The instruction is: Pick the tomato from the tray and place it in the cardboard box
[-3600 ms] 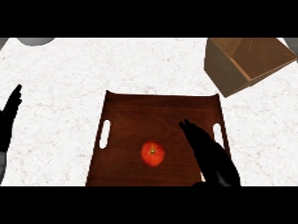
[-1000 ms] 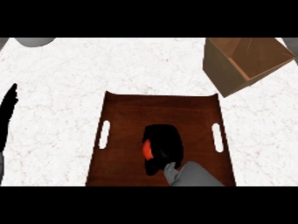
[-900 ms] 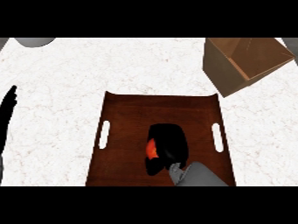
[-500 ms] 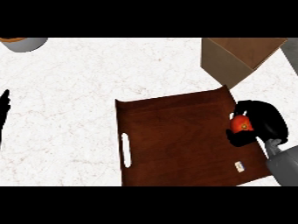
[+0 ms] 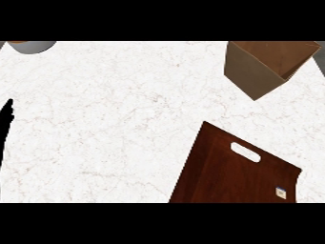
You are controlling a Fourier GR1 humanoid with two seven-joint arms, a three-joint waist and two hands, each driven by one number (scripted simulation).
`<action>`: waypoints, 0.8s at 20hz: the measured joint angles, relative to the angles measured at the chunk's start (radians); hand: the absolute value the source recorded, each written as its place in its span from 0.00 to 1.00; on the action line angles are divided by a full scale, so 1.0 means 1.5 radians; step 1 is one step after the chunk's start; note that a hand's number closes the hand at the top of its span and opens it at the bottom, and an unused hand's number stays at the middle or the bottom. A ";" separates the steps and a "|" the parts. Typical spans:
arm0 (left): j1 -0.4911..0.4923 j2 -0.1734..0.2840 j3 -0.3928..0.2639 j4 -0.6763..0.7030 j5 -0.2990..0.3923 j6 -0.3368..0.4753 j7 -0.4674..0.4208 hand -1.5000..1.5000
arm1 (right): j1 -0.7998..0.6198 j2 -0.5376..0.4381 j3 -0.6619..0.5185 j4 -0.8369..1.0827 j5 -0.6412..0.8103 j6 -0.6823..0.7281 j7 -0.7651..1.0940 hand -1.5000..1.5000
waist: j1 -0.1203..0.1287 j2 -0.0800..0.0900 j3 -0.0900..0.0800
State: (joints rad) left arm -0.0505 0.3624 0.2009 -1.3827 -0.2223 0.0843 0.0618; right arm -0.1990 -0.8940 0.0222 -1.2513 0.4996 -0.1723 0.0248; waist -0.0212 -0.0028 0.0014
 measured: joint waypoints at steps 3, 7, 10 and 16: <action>-0.012 0.000 0.000 0.007 -0.003 0.000 0.004 0.50 | -0.006 -0.023 -0.043 -0.004 -0.026 -0.005 -0.072 1.00 | 0.004 0.001 0.000; -0.020 -0.006 -0.006 0.008 -0.011 -0.001 0.006 0.50 | -0.038 -0.023 -0.069 -0.013 -0.047 0.020 -0.109 1.00 | 0.011 0.001 -0.001; -0.026 -0.010 -0.006 0.017 -0.017 0.001 -0.003 0.50 | -0.075 -0.003 -0.070 -0.021 -0.065 0.053 -0.103 1.00 | 0.015 0.002 -0.001; -0.041 -0.010 -0.007 0.029 -0.021 -0.005 -0.007 0.50 | -0.206 0.045 -0.064 0.010 -0.090 0.112 -0.046 1.00 | 0.024 0.004 -0.001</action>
State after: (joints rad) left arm -0.1118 0.3471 0.1901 -1.3391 -0.2537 0.0774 0.0508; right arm -0.5075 -0.8261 -0.0735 -1.2362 0.3643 -0.0051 -0.0444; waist 0.0150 0.0025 -0.0003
